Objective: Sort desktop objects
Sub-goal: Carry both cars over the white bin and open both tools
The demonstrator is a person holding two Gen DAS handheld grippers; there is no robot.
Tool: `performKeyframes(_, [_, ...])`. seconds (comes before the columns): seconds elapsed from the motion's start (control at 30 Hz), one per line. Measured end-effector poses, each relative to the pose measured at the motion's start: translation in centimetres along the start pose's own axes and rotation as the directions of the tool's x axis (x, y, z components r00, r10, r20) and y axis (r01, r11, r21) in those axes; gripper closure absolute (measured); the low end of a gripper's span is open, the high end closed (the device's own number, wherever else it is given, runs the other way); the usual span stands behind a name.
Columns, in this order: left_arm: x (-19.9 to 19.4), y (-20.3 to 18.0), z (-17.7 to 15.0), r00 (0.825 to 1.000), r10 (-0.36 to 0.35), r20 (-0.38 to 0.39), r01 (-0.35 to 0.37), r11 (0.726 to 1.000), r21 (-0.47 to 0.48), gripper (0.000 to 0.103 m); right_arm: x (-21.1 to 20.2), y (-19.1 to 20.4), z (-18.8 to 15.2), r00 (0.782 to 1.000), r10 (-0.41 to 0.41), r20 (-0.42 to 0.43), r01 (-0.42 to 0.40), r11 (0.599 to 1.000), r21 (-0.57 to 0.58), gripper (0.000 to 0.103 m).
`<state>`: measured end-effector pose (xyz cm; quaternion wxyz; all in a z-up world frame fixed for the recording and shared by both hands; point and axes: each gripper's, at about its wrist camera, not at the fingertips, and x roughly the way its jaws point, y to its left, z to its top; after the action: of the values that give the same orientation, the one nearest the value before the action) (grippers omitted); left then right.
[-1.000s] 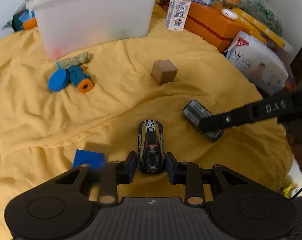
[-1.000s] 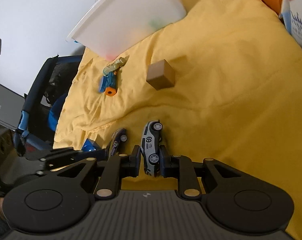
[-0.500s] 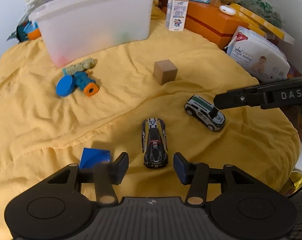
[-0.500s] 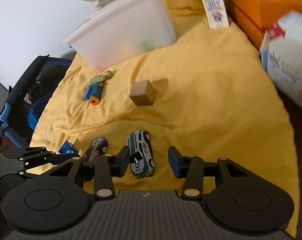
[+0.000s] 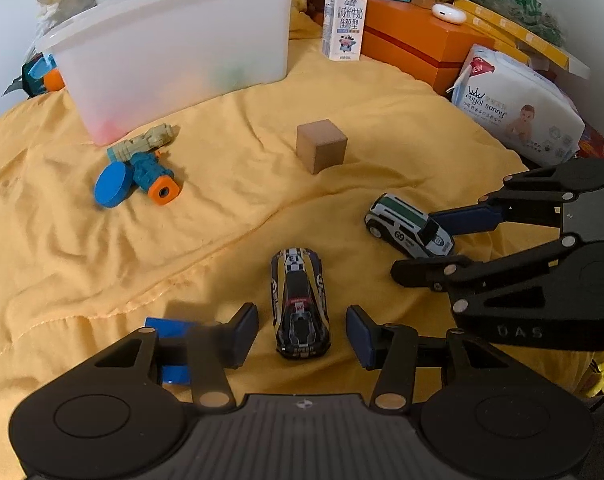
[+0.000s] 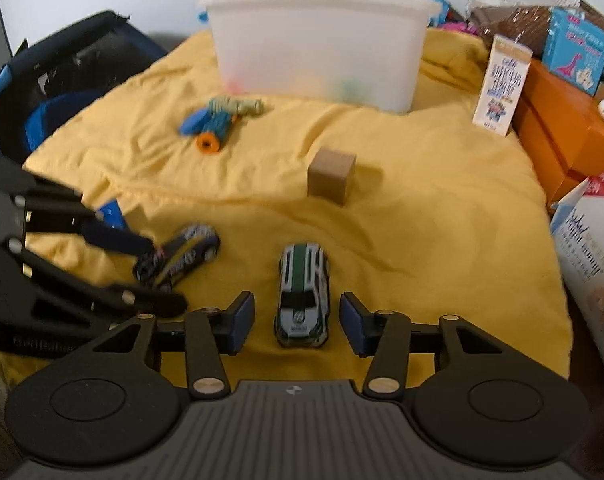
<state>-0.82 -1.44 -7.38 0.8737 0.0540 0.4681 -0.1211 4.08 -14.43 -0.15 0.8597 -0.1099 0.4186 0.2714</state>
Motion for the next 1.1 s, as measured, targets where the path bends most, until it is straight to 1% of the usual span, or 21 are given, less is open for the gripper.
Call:
performKeyframes(0.03, [0.0,0.0,0.0,1.0,-0.001,0.005,0.001,1.0,0.001,0.067,0.1,0.0,-0.2,1.0,-0.003,-0.004,0.003,1.0,-0.004,0.056])
performKeyframes(0.07, [-0.1,0.1,0.0,1.0,0.002,0.007,-0.002,1.0,-0.005,0.07,0.0,0.2,-0.2,1.0,-0.007,0.0,0.007,1.0,-0.011,0.057])
performKeyframes(0.1, [-0.2,0.3,0.1,1.0,-0.008,0.003,0.008,1.0,-0.025,0.07,0.0,0.3,-0.3,1.0,-0.012,-0.003,0.012,1.0,-0.02,0.057])
performKeyframes(0.13, [-0.4,0.6,0.2,1.0,-0.023,0.004,0.023,0.999,-0.05,0.07,-0.1,0.5,-0.2,1.0,-0.017,-0.005,0.016,1.0,-0.027,0.06])
performKeyframes(0.17, [-0.6,0.8,0.2,0.999,-0.035,0.013,0.036,0.997,-0.066,0.07,-0.1,0.6,-0.2,1.0,-0.018,-0.007,0.018,0.999,-0.028,0.068])
performKeyframes(0.2, [-1.0,0.8,0.3,0.999,-0.037,0.026,0.039,0.997,-0.066,0.07,-0.1,0.6,-0.2,1.0,-0.017,-0.008,0.017,1.0,-0.025,0.07])
performKeyframes(0.3, [-2.3,0.7,0.9,0.997,-0.033,0.068,0.037,0.998,-0.056,0.07,-0.7,0.7,-0.2,1.0,-0.013,0.007,0.013,1.0,-0.004,0.07])
performKeyframes(0.43, [-4.4,1.1,2.4,0.99,-0.054,0.129,0.066,0.994,-0.088,0.07,-2.1,1.0,0.7,0.999,-0.001,0.05,0.001,1.0,0.004,0.07])
performKeyframes(0.53, [-6.0,1.8,4.0,0.981,-0.055,0.186,0.079,0.989,-0.122,0.07,-3.0,1.0,1.8,0.997,0.003,0.078,-0.003,1.0,0.003,0.07])
performKeyframes(0.6, [-7.1,2.2,5.2,0.972,-0.044,0.229,0.076,0.988,-0.132,0.07,-3.9,1.1,2.7,0.993,0.004,0.114,-0.004,1.0,-0.001,0.07])
performKeyframes(0.7, [-8.6,2.7,7.2,0.954,-0.003,0.3,0.04,0.992,-0.117,0.07,-5.3,0.8,4.4,0.982,0.012,0.191,-0.011,1.0,-0.003,0.07])
performKeyframes(0.8, [-9.8,3.8,9.5,0.931,0.044,0.362,-0.002,0.993,-0.114,0.07,-6.5,0.3,6.9,0.965,0.018,0.262,-0.015,1.0,-0.013,0.07])
performKeyframes(0.93, [-11.0,5.9,13.1,0.898,0.097,0.429,-0.054,0.992,-0.112,0.07,-7.1,-0.5,10.7,0.94,-0.005,0.341,0.025,0.998,-0.053,0.07])
performKeyframes(1.03, [-11.6,7.2,15.8,0.868,0.141,0.476,-0.109,0.99,-0.095,0.07,-7.0,-1.4,13.6,0.918,-0.023,0.396,0.046,0.998,-0.049,0.07])
performKeyframes(1.1, [-11.8,8.2,17.5,0.854,0.165,0.493,-0.134,0.986,-0.098,0.07,-6.9,-2.1,15.7,0.892,-0.05,0.45,0.075,0.996,-0.039,0.07])
